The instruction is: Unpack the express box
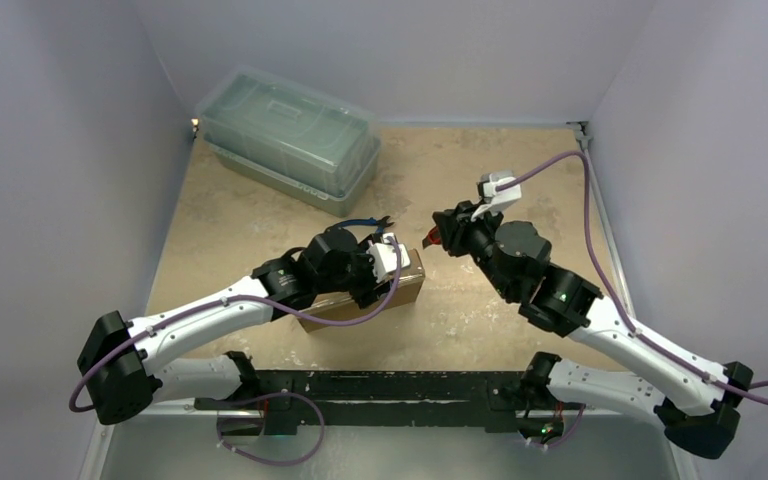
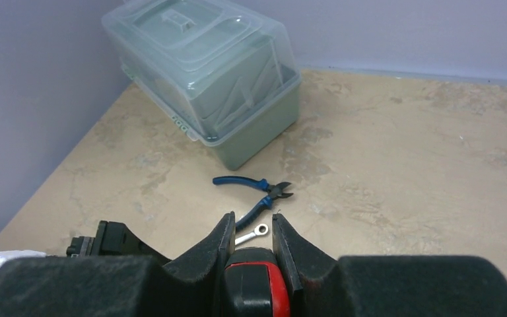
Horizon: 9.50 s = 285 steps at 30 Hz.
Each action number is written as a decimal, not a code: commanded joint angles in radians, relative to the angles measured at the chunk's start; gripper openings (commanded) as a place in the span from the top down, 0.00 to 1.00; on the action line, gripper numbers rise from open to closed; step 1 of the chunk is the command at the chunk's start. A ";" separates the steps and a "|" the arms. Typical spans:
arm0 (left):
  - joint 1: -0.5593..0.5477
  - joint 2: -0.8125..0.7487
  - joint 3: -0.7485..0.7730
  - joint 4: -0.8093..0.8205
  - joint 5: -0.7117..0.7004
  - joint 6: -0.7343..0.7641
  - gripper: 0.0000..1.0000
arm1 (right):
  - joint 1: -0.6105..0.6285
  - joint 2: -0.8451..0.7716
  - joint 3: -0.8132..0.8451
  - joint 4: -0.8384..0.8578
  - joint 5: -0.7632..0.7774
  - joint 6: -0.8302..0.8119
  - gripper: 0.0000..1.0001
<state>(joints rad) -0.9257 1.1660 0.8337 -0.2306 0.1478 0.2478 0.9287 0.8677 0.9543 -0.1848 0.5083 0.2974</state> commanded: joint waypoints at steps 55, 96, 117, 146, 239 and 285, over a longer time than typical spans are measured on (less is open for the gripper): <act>0.014 0.063 0.044 0.027 -0.145 -0.055 0.69 | 0.205 0.057 -0.008 -0.058 0.225 -0.001 1.00; 0.057 0.152 0.092 -0.025 -0.037 -0.062 0.73 | 0.338 -0.044 0.044 0.055 0.516 -0.012 1.00; 0.116 0.209 0.306 0.036 -0.101 -0.559 0.70 | 0.337 -0.201 0.006 -0.117 0.641 0.040 1.00; 0.074 0.636 -0.206 1.315 -0.260 -1.678 0.57 | 0.337 -0.183 -0.034 -0.192 0.592 0.114 1.00; 0.459 0.302 0.172 0.233 0.255 -0.944 0.60 | -0.195 0.095 -0.212 0.441 -0.291 -0.164 1.00; 0.369 0.805 0.566 0.113 0.473 -0.653 0.94 | 0.114 0.339 -0.353 0.938 0.151 -0.184 1.00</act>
<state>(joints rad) -0.5938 2.0140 1.4113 -0.1722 0.6018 -0.4023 1.0401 1.2243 0.5552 0.7494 0.5755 0.0959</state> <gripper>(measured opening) 0.010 0.263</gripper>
